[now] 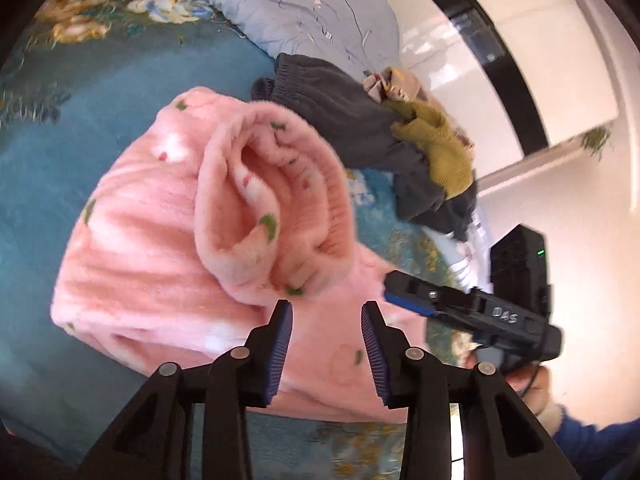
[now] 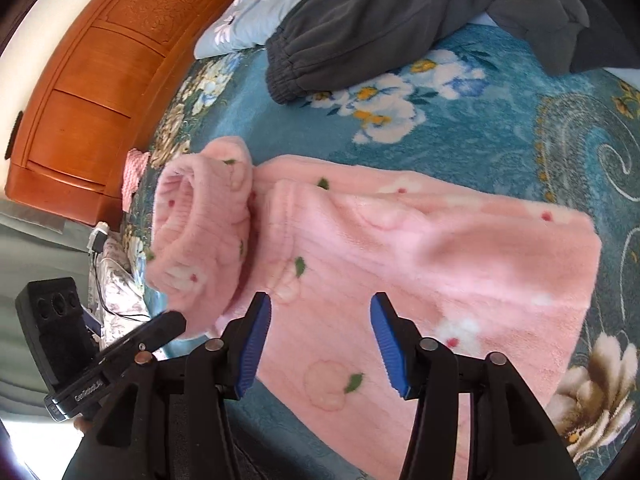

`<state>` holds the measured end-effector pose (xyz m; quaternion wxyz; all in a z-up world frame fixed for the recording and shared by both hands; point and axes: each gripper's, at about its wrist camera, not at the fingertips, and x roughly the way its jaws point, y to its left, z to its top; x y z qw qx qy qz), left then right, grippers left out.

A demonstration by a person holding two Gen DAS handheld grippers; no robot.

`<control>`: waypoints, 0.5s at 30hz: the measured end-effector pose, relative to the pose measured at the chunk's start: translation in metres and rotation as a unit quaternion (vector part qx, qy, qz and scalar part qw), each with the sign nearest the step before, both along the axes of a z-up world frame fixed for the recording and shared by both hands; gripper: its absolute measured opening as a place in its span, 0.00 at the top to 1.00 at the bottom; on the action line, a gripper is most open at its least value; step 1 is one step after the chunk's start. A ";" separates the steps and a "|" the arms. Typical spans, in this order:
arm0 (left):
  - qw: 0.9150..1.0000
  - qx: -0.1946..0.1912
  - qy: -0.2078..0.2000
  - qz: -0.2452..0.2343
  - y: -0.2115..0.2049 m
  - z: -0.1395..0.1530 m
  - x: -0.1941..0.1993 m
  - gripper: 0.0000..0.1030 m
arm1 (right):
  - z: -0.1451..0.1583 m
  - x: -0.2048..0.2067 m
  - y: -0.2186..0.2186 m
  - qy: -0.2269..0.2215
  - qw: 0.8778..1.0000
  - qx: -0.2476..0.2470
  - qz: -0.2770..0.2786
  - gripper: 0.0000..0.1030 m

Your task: Fold clothes

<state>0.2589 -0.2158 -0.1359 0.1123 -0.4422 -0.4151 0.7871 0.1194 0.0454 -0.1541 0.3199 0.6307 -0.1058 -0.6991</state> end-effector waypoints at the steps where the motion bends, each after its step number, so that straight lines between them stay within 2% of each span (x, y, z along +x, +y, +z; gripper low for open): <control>1: 0.999 0.026 0.011 0.026 -0.009 -0.001 0.008 0.60 | 0.002 -0.001 -0.007 0.002 1.000 -0.012 0.005 0.39; 2: 0.997 0.051 0.021 0.052 -0.018 -0.002 0.015 0.58 | 0.004 -0.001 -0.014 0.003 1.000 -0.024 0.010 0.38; 4: 0.991 0.039 0.005 0.127 -0.039 -0.006 0.023 0.55 | 0.006 -0.003 -0.028 0.004 0.999 -0.039 0.020 0.38; 6: 0.984 0.009 -0.036 0.176 -0.057 -0.010 0.018 0.55 | 0.005 -0.005 -0.040 0.005 0.999 -0.041 0.028 0.38; 8: 0.983 0.021 -0.041 0.178 -0.060 -0.013 0.007 0.55 | 0.002 -0.006 -0.049 0.009 0.999 -0.033 0.036 0.38; 10: 0.986 0.026 -0.045 0.156 -0.052 -0.015 -0.010 0.55 | -0.003 -0.007 -0.056 0.005 0.999 -0.030 0.044 0.38; 13: 0.989 -0.011 -0.084 0.125 -0.036 -0.026 -0.031 0.50 | -0.011 -0.009 -0.061 -0.012 0.999 -0.034 0.038 0.38; 15: 0.989 -0.001 -0.098 0.114 -0.026 -0.036 -0.038 0.50 | -0.014 -0.011 -0.058 -0.025 0.998 -0.044 0.024 0.38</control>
